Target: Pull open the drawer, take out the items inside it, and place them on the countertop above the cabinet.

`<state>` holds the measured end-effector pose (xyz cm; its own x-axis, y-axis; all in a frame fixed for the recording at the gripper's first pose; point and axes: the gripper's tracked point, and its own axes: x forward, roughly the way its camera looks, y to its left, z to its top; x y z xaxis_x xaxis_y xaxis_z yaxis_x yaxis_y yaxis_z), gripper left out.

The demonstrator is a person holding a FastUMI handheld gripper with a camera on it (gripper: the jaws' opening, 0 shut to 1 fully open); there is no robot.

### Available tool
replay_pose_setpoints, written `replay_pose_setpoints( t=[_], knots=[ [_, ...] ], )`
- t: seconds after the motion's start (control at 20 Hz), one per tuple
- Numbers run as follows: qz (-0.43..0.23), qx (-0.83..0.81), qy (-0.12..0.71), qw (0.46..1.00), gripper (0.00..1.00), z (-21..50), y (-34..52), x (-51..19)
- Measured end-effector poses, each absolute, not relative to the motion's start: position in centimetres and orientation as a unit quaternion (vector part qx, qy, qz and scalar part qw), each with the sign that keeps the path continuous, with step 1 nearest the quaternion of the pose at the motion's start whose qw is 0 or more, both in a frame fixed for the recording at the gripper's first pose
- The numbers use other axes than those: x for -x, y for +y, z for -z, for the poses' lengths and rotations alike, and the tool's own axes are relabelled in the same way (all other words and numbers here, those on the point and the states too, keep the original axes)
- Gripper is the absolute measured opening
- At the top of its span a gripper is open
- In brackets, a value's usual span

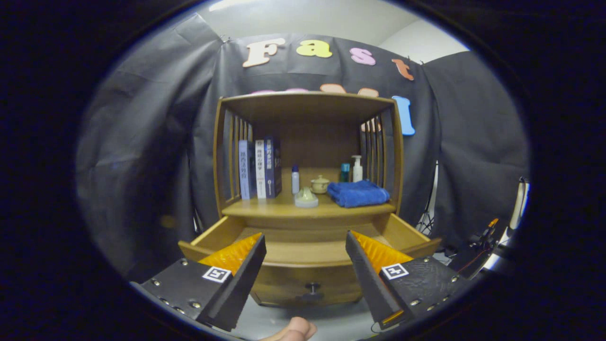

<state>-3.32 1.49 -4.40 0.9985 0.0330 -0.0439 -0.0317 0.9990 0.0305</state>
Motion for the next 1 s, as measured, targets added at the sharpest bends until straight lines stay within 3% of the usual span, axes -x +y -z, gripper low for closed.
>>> replay_pose_setpoints(
  t=[0.55, 1.0],
  knots=[
    [0.000, -0.030, 0.076, 0.997, 0.99, 13.9, 0.7, -1.5],
    [-0.013, -0.011, 0.071, 0.997, 0.99, 13.2, 1.0, -3.1]
  ],
)
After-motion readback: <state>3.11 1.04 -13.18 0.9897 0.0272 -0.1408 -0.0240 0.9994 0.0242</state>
